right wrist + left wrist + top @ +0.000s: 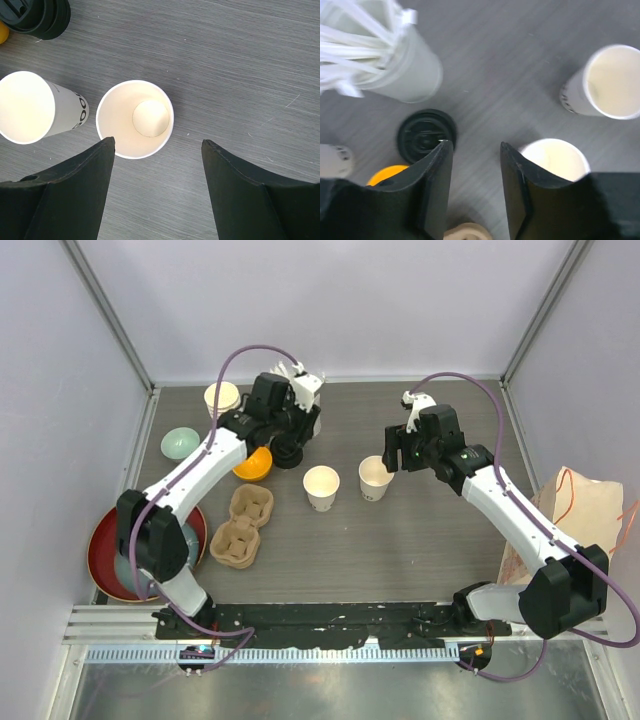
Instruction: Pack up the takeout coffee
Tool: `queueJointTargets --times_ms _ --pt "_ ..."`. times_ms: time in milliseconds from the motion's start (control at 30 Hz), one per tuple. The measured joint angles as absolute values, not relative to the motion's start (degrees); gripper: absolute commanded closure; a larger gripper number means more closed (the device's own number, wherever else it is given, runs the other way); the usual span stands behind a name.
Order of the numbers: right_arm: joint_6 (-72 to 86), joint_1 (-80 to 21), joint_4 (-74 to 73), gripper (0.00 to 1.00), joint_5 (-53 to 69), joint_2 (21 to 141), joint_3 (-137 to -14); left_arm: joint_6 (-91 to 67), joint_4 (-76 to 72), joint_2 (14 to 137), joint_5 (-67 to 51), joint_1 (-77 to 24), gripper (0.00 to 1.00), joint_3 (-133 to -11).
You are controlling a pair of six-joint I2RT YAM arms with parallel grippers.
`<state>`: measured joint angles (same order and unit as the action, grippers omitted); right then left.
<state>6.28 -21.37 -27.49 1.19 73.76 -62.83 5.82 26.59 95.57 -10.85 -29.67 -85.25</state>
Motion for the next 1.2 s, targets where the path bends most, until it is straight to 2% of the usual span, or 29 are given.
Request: queueJointTargets --times_ms 100,267,367,533,767,900,1133,1200 --pt "6.15 -21.37 -27.49 0.25 1.41 73.76 -62.83 6.74 27.29 96.44 -5.17 -28.67 0.56 -87.9" --pt "6.11 -21.37 -27.51 0.25 1.65 73.76 -62.81 10.76 28.6 102.45 2.85 -28.25 0.47 -89.47" --pt "6.09 -21.37 -27.49 0.25 1.65 73.76 -62.78 14.2 30.06 106.32 6.9 -29.39 0.47 -89.25" --pt "5.98 -21.37 -27.49 0.25 1.67 73.76 -62.78 18.13 30.59 108.99 11.46 -31.48 0.53 -88.99" --pt "5.87 -21.37 -27.49 0.25 1.85 73.76 -62.78 18.9 31.31 112.6 11.55 -31.86 0.62 -91.5" --pt "5.85 -21.37 -27.49 0.25 2.22 73.76 -62.78 19.18 31.94 115.09 11.99 -31.81 0.63 -92.14" --pt "5.67 -21.37 -27.49 0.25 2.87 74.11 -62.78 19.79 32.71 116.71 12.27 -31.81 0.7 -92.88" --pt "5.65 -21.37 -27.49 0.25 3.01 74.3 -62.78 19.79 32.82 116.75 12.25 -31.81 0.76 -93.01"
